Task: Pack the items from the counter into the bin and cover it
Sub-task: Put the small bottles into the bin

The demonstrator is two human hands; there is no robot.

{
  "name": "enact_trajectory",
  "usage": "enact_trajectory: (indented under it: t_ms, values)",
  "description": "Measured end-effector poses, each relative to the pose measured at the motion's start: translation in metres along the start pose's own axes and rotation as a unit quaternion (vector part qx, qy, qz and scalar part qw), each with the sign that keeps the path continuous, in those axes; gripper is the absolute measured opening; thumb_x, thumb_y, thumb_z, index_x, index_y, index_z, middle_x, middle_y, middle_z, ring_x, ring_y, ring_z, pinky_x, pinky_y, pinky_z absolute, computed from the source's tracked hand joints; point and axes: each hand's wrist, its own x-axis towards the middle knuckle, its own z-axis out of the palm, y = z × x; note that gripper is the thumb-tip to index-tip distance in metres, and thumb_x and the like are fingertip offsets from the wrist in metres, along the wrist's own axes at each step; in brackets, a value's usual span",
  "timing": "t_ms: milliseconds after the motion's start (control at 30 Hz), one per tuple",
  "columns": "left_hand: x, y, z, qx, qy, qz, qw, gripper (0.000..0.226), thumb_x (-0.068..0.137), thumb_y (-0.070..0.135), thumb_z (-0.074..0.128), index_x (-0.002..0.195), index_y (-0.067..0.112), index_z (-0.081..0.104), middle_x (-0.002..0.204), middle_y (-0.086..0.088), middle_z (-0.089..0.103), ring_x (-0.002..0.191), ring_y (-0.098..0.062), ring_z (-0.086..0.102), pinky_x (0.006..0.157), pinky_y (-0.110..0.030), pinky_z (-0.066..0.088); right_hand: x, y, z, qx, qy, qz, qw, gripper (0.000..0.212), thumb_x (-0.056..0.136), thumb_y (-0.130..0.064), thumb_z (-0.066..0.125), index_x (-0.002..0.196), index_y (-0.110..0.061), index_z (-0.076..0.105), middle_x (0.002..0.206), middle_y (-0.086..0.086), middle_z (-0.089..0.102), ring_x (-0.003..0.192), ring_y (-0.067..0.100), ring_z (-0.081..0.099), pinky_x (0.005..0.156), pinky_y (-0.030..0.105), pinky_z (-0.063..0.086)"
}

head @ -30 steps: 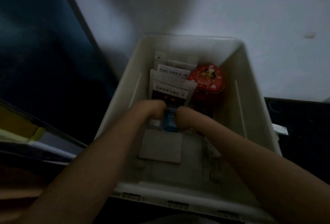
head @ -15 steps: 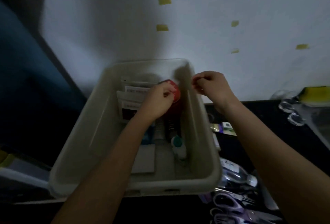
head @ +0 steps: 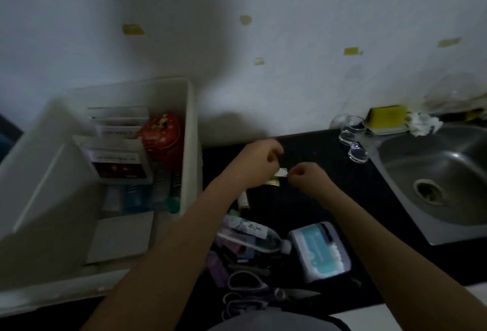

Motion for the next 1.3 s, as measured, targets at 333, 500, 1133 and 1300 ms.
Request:
enact_trajectory:
  t_ms: [333, 500, 1133, 1300]
  values:
    - [-0.018, -0.070, 0.111, 0.203, -0.291, -0.121, 0.927, 0.063, 0.082, 0.027, 0.067, 0.138, 0.016, 0.039, 0.137, -0.011, 0.042, 0.122, -0.028, 0.047, 0.098, -0.034, 0.042, -0.009, 0.085, 0.026, -0.212, -0.250, 0.029, 0.944, 0.065, 0.076, -0.052, 0.068, 0.126, -0.014, 0.050, 0.129, 0.011, 0.049, 0.113, 0.028, 0.052, 0.084, 0.033, 0.050]
    - [-0.028, -0.095, 0.139, 0.335, -0.246, -0.081, 0.906, 0.052, 0.084, 0.043, 0.061, 0.127, 0.019, 0.045, 0.127, -0.012, 0.047, 0.118, -0.031, 0.047, 0.098, -0.040, 0.034, -0.011, 0.085, 0.041, -0.229, -0.263, 0.027, 0.937, 0.069, 0.077, -0.054, 0.065, 0.130, -0.017, 0.044, 0.134, 0.013, 0.036, 0.123, 0.034, 0.040, 0.101, 0.044, 0.042]
    - [0.005, -0.118, 0.130, 0.166, -0.043, -0.168, 0.971, 0.033, 0.076, 0.035, 0.067, 0.101, 0.018, 0.055, 0.104, -0.007, 0.061, 0.094, -0.027, 0.061, 0.069, -0.030, 0.044, 0.038, 0.072, 0.025, -0.169, -0.088, -0.022, 0.981, 0.040, 0.083, -0.042, 0.060, 0.108, -0.011, 0.055, 0.111, 0.007, 0.053, 0.102, 0.026, 0.053, 0.077, 0.035, 0.032]
    - [0.014, -0.116, 0.119, 0.070, -0.048, -0.198, 0.977, 0.029, 0.069, 0.036, 0.070, 0.084, 0.027, 0.047, 0.091, -0.001, 0.062, 0.087, -0.024, 0.062, 0.073, -0.040, 0.055, 0.048, 0.069, 0.022, -0.159, -0.104, -0.031, 0.981, 0.039, 0.086, -0.039, 0.058, 0.115, -0.012, 0.055, 0.115, 0.008, 0.053, 0.107, 0.028, 0.052, 0.088, 0.039, 0.036]
